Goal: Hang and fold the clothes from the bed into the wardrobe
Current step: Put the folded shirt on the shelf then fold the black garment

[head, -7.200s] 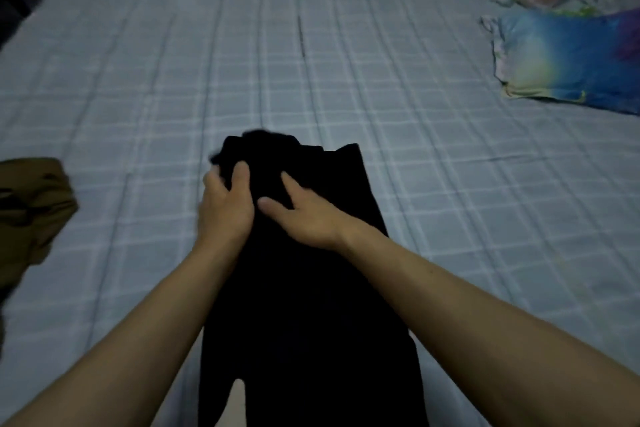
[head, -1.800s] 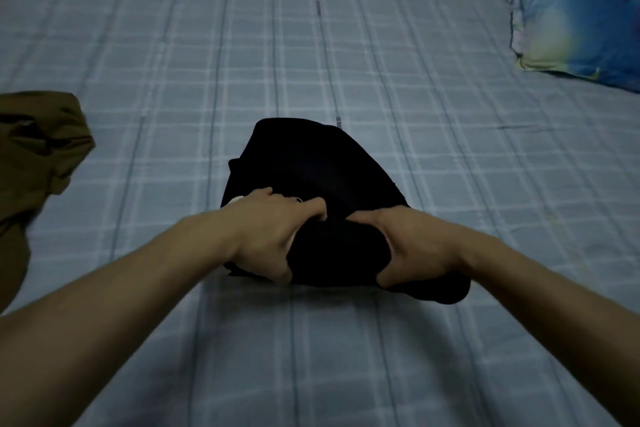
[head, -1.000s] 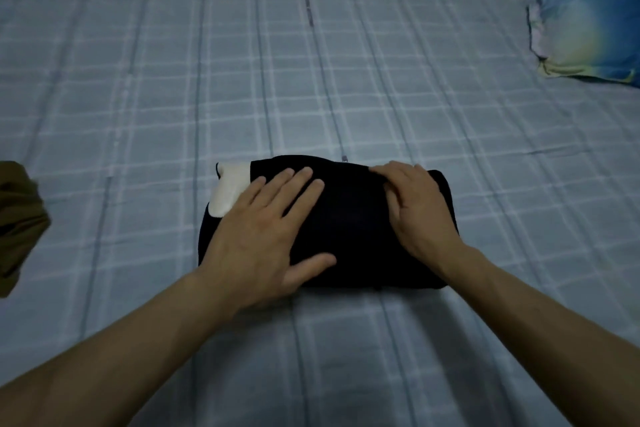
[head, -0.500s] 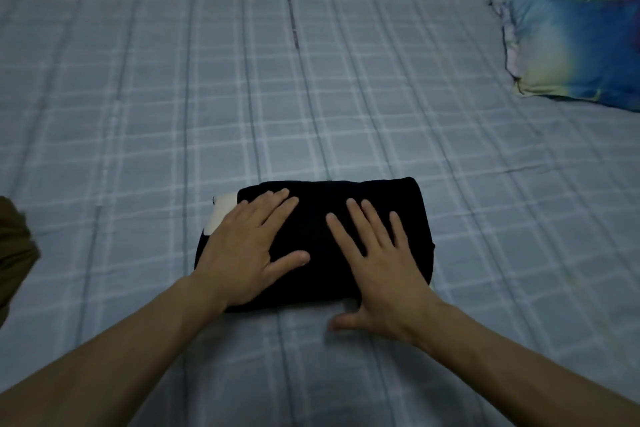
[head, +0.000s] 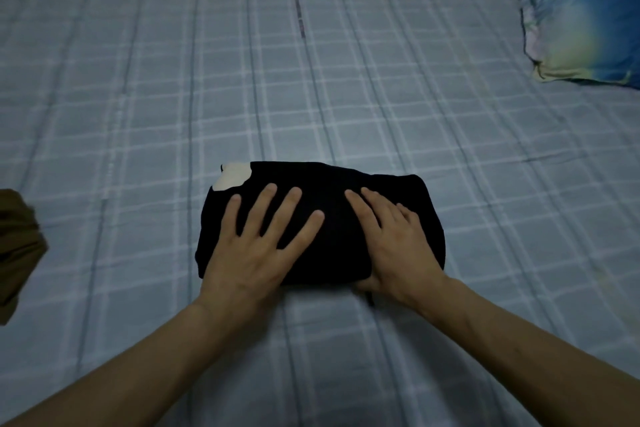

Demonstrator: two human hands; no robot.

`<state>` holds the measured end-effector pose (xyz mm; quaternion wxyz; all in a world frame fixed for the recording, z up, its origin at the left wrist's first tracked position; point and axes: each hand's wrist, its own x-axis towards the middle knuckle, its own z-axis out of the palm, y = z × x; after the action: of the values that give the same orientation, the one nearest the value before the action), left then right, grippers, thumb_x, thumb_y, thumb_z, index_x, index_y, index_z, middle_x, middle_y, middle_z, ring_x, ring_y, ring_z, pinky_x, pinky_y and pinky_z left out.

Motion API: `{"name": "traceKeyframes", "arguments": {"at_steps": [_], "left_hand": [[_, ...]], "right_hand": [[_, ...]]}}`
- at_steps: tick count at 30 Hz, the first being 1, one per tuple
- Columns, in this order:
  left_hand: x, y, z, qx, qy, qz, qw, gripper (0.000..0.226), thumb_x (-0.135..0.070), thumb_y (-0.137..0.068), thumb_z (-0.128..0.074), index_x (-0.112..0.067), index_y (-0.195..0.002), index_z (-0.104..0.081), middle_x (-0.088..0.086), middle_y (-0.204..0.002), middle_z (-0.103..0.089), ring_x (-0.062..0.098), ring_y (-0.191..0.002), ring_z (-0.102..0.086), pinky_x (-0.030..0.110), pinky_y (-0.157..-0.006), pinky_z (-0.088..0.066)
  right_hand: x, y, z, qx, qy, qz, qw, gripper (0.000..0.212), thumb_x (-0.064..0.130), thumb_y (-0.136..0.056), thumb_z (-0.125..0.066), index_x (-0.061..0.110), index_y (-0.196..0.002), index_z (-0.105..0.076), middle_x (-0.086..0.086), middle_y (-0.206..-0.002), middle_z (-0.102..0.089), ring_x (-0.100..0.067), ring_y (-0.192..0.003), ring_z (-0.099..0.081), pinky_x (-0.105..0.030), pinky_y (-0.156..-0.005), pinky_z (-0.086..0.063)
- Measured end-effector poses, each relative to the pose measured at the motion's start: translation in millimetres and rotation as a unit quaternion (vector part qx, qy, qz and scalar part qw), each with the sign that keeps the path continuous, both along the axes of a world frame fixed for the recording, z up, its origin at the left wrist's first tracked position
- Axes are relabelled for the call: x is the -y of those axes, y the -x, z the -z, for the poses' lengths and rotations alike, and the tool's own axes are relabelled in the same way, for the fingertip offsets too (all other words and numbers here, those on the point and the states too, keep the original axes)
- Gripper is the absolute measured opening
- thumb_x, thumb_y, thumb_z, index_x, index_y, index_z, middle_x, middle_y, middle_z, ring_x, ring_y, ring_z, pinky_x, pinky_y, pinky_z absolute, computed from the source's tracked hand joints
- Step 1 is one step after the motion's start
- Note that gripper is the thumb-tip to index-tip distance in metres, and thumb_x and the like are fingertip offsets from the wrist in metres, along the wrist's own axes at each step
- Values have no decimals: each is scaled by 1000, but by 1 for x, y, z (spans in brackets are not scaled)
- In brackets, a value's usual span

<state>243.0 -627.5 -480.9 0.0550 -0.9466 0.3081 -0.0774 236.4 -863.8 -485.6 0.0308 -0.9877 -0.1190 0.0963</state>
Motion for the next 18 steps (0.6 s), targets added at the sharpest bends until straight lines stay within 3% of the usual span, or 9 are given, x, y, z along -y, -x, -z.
{"name": "traceKeyframes", "arguments": {"at_steps": [3,8,13,16,18], "left_hand": [[3,-16,6,52,15,6,999,75,-14,-77,-70,-24,-147,-43,22,-145,-48,46,-127,-50,62,-97,-43],[0,-19,13,17,33,6,999,88,-17,-68,-80,-23,-145,-38,18,-139,-54,41,-120,-56,53,-89,-47],[8,-28,2,-43,14,-12,999,107,-26,-52,-88,-26,-143,-32,14,-134,-57,38,-111,-59,47,-81,-49],[16,-26,-16,-67,-20,-32,997,105,-32,-61,-84,-31,-145,-20,10,-139,-51,35,-113,-55,48,-84,-47],[18,-19,-34,-69,-33,-42,996,103,-31,-66,-80,-33,-145,-14,6,-141,-46,33,-115,-53,47,-87,-45]], "right_hand": [[1,-3,-4,21,-8,10,1000,136,64,-52,-77,28,-153,7,-11,-162,-14,-26,-147,-22,-49,-114,-26],[0,19,11,119,6,33,992,140,58,-40,-88,32,-154,-10,-25,-155,-28,-43,-142,-30,-66,-104,-33],[2,7,14,115,-25,64,991,122,42,-56,-86,34,-152,-11,-18,-138,-47,-35,-124,-49,-52,-97,-42],[4,3,2,95,-36,68,992,114,35,-58,-85,32,-152,-20,-14,-129,-53,-34,-106,-57,-46,-86,-45],[6,4,-15,85,-22,51,995,113,36,-62,-83,33,-153,-18,-11,-129,-53,-32,-105,-57,-44,-84,-44]]}}
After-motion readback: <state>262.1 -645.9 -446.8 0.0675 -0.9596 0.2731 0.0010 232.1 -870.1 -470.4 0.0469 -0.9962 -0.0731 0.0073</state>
